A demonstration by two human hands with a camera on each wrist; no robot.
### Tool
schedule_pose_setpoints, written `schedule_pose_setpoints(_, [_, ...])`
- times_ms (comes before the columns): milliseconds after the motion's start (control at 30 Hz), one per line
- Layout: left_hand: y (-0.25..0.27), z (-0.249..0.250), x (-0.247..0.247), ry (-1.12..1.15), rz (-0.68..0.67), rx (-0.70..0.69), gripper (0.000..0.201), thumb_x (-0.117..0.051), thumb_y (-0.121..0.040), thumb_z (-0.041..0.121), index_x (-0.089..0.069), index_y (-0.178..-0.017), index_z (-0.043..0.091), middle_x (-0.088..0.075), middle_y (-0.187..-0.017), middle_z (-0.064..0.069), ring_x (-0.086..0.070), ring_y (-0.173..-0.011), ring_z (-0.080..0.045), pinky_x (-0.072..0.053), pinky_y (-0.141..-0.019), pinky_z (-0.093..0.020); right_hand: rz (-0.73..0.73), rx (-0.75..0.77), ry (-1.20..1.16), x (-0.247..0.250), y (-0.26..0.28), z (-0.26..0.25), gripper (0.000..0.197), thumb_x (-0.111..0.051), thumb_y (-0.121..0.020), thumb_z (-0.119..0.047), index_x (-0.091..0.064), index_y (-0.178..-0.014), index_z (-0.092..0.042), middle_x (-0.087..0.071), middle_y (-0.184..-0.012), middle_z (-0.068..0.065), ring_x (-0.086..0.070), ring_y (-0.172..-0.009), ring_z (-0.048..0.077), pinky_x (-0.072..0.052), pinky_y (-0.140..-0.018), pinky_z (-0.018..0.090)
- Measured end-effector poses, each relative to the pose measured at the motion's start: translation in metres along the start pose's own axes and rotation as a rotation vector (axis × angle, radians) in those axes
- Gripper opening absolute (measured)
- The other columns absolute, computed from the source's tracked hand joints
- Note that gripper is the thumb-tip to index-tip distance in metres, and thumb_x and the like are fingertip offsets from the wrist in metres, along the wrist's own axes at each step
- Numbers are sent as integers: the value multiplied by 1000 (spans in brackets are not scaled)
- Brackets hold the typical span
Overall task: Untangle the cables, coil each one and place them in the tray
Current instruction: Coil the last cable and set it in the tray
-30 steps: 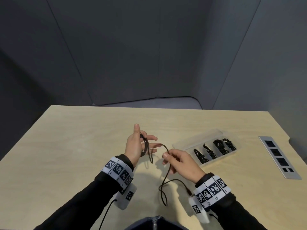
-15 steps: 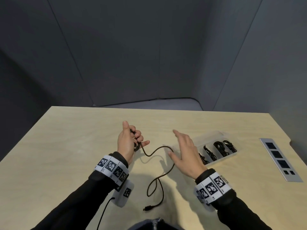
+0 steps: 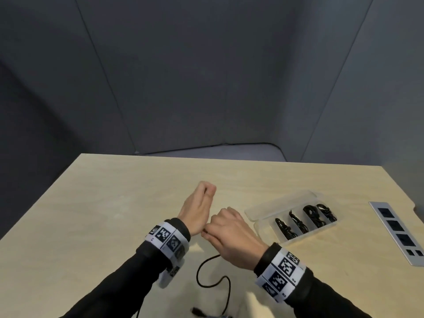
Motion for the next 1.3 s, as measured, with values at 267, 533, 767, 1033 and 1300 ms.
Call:
schedule_pose_setpoints(267, [8,8,-11,44,-414,-2,58,-27,-72,79,-52,-66,27,-43,-60,10,-37,-52,-2,-31,-54,-17,369,-16,-274,33,-2,34,5,-76,-75,-18,-73,-78,-19,-57,-83,-4,-46,-79,8,-36,-68,14])
schedule_pose_setpoints(533, [14,7,-10,-173,-609,-25,29,-57,-92,32,-63,-82,5,-67,-70,5,-46,-54,-5,-40,-58,-20,444,-202,-648,29,1,55,29,-85,-62,-8,-71,-86,-13,-62,-102,-1,-61,-90,8,-49,-63,11])
schedule_pose_setpoints(767, [21,8,-15,100,-679,198,27,-44,-100,23,-59,-99,0,-72,-82,-4,-44,-43,-6,-36,-44,-19,108,-274,-451,22,2,63,33,-72,-79,-22,-62,-110,-24,-56,-102,-11,-58,-77,3,-39,-68,4])
schedule_pose_setpoints(1033, [10,1,13,428,-357,331,36,-36,-101,26,-57,-108,-3,-73,-98,-15,-66,-54,-23,-49,-46,-25,252,-473,-726,34,23,96,15,-62,-88,-10,-72,-91,-20,-70,-76,-2,-56,-47,13,-39,-45,12])
schedule_pose_setpoints(1300, [-4,-2,16,688,42,286,43,-36,-100,35,-60,-104,0,-74,-97,-11,-71,-90,-25,-55,-79,-30,197,-525,-769,-13,22,79,15,-57,-92,-22,-67,-94,-33,-65,-59,-4,-50,-47,5,-44,-57,20])
Point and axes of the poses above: each hand's wrist, its own y-axis away from the middle knuckle, its own x-axis out of the back of the hand, z = x × y, the point moved 4 cm from there along -y, towards the middle knuckle
